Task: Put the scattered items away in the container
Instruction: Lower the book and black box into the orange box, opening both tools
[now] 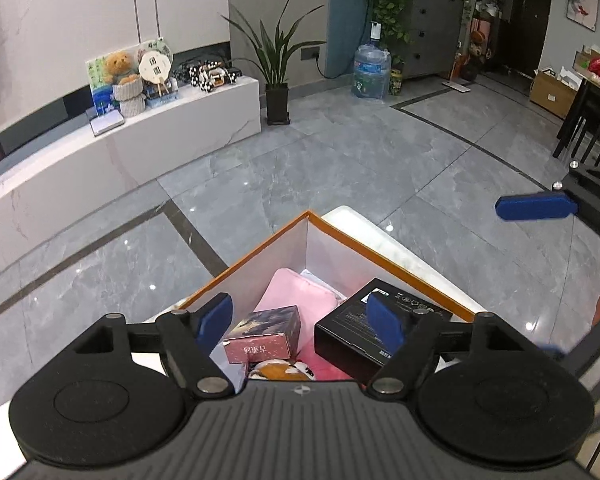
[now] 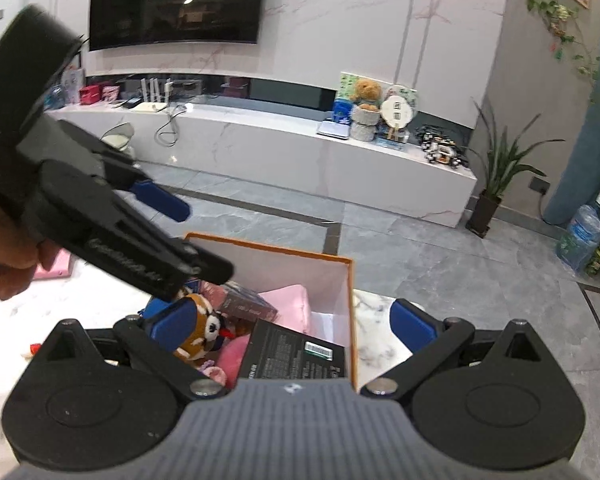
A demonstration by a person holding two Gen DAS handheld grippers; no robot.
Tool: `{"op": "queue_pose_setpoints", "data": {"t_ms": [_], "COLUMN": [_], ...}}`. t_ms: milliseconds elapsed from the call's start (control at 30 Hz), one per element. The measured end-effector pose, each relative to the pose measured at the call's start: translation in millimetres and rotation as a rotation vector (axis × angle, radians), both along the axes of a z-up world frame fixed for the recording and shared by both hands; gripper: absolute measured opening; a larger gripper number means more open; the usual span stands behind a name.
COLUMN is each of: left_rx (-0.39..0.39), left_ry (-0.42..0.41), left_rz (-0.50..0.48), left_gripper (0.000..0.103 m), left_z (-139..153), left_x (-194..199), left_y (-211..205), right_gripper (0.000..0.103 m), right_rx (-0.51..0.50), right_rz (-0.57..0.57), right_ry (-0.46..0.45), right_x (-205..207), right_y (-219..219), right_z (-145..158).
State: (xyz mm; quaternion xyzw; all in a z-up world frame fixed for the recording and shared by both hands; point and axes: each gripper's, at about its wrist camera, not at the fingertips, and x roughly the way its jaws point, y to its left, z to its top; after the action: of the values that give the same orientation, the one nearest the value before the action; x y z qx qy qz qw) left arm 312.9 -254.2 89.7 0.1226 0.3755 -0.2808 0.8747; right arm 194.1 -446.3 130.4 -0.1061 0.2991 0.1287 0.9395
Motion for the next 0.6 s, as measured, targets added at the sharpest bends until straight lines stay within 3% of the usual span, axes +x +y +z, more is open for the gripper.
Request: {"op": "queue_pose_setpoints", "data": {"t_ms": [333,600], "left_rx": [0.010,0.029], "left_ry": [-0.070,-0.173], "left_rz": [0.011,0.039], "left_gripper": [0.088,0.088], "left_z": [32,74], "left_x": [-27,-62], "left_y": [15,53], "right_gripper": [0.103,0.103], "right_rx": [-0.003,0.012], "right_rz": [-0.065,-0.083], "right_ry": [-0.046,-0.124], "right_x": [-10,-19], "right_y": [0,24], "right_z": [24,51]}}
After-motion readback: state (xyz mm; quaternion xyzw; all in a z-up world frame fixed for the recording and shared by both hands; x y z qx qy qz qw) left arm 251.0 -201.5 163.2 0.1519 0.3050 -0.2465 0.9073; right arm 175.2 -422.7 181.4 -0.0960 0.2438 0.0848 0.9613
